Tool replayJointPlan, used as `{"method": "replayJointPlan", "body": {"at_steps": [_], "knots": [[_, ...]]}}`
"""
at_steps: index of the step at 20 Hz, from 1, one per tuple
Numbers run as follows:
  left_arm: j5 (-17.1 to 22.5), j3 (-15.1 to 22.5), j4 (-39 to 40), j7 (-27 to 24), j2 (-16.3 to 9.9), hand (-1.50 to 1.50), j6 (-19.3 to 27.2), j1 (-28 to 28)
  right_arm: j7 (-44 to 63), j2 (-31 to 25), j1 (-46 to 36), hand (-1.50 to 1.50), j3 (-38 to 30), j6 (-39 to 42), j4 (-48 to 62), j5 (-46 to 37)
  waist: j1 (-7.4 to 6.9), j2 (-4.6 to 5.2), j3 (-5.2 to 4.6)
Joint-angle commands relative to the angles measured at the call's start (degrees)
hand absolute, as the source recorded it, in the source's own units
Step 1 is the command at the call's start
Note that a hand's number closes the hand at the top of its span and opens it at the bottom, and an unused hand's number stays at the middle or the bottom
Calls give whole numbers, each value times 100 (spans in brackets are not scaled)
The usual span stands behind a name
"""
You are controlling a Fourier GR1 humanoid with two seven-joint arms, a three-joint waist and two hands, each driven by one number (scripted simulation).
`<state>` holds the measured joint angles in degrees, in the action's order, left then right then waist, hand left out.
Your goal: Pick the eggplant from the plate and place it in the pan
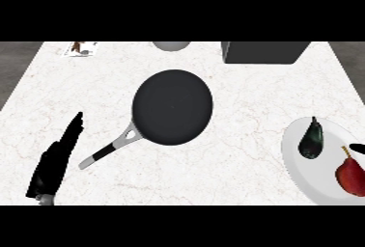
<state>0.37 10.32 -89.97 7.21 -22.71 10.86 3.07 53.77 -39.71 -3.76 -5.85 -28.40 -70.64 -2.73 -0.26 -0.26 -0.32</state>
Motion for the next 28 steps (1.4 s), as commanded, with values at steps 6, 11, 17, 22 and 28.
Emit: {"method": "replayJointPlan", "body": {"at_steps": [6,11,17,22,28], "knots": [[-164,-22,-50,-222,155,0,74,204,1192,-753,-976,-150,-7,2132,-88,1090,-58,32,30],[-95,-112,-176,0,-19,0,-220,65,1513,-568,-1994,-150,307,2336,1006,1027,-147,51,33],[-254,-6,-83,-132,180,0,-158,91,1630,-593,-2704,-150,407,3032,1882,1353,-155,54,32],[-224,-88,-202,0,150,0,-196,14,1304,-332,-2850,-150,734,3566,2841,1364,-214,79,40],[-169,-258,-33,63,122,0,-308,-216,1741,-175,-3592,-150,936,4080,3513,1508,-157,70,34]]}}
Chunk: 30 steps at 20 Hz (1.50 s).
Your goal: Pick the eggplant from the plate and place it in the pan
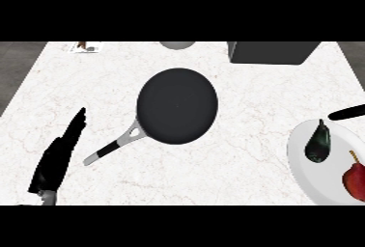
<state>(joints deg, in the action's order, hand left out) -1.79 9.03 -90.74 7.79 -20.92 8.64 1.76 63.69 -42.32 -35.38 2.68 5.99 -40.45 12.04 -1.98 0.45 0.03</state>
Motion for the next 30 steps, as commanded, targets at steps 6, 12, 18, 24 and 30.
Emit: {"method": "replayJointPlan", "body": {"at_steps": [6,12,18,24,30], "knots": [[-177,22,150,-67,260,0,87,39,672,506,-965,-150,181,475,1128,-65,50,-13,-1],[-41,-82,-110,1,92,0,-181,143,551,543,-908,-150,391,818,1729,-158,21,-4,2],[-212,-91,-122,37,244,0,-41,150,596,858,-1240,-150,440,692,2205,-249,55,-19,0],[-198,-182,-144,162,296,0,-177,46,605,793,-1269,-150,337,970,2320,-197,139,-37,-3],[-163,-389,-268,5,158,0,-356,331,116,1033,-1246,-150,322,755,2870,-363,41,-1,4]]}}
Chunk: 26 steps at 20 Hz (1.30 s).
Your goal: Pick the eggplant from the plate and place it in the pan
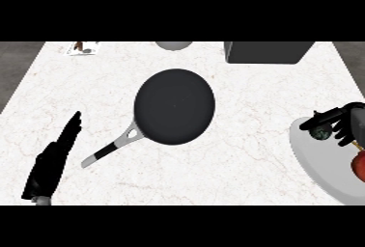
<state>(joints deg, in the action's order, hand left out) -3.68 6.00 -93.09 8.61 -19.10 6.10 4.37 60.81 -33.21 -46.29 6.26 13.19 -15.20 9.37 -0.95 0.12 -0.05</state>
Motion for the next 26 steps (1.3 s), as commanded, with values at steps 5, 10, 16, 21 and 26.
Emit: {"method": "replayJointPlan", "body": {"at_steps": [5,10,16,21,26], "knots": [[-138,-100,415,-611,183,0,-53,94,237,42,62,-150,-6,227,281,-199,2,14,6],[-135,-164,-19,-44,161,0,-107,-84,22,274,187,-150,-115,-100,369,-200,12,7,9],[-86,-255,-210,-189,70,0,-294,393,-327,313,211,150,-240,-512,330,-269,-12,2,9],[-86,-294,294,-256,163,0,-369,-62,-386,570,100,150,-497,-917,384,-132,-3,31,10],[-345,-187,277,-289,369,0,-132,88,-370,448,287,150,-414,-910,133,-302,46,4,5]]}}
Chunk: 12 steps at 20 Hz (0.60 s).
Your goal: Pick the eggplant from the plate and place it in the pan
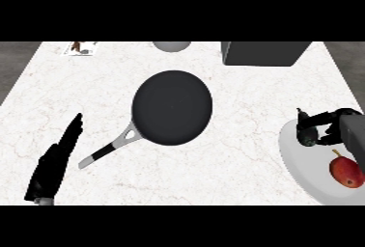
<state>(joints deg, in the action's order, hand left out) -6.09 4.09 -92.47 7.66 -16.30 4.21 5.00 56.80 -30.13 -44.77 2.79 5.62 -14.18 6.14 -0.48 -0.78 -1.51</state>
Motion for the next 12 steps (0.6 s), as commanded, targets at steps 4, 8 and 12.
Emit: {"method": "replayJointPlan", "body": {"at_steps": [4,8,12], "knots": [[-46,-90,78,-35,-53,0,2,187,-289,1146,183,150,1030,-1277,-892,-1015,161,-105,106],[-26,-24,125,92,31,0,0,119,-215,1694,35,150,2151,-1868,-1328,-2149,166,-228,62],[12,-148,180,191,-83,0,-38,160,67,1810,-279,150,2857,-2777,-1824,-3060,377,-340,62]]}}
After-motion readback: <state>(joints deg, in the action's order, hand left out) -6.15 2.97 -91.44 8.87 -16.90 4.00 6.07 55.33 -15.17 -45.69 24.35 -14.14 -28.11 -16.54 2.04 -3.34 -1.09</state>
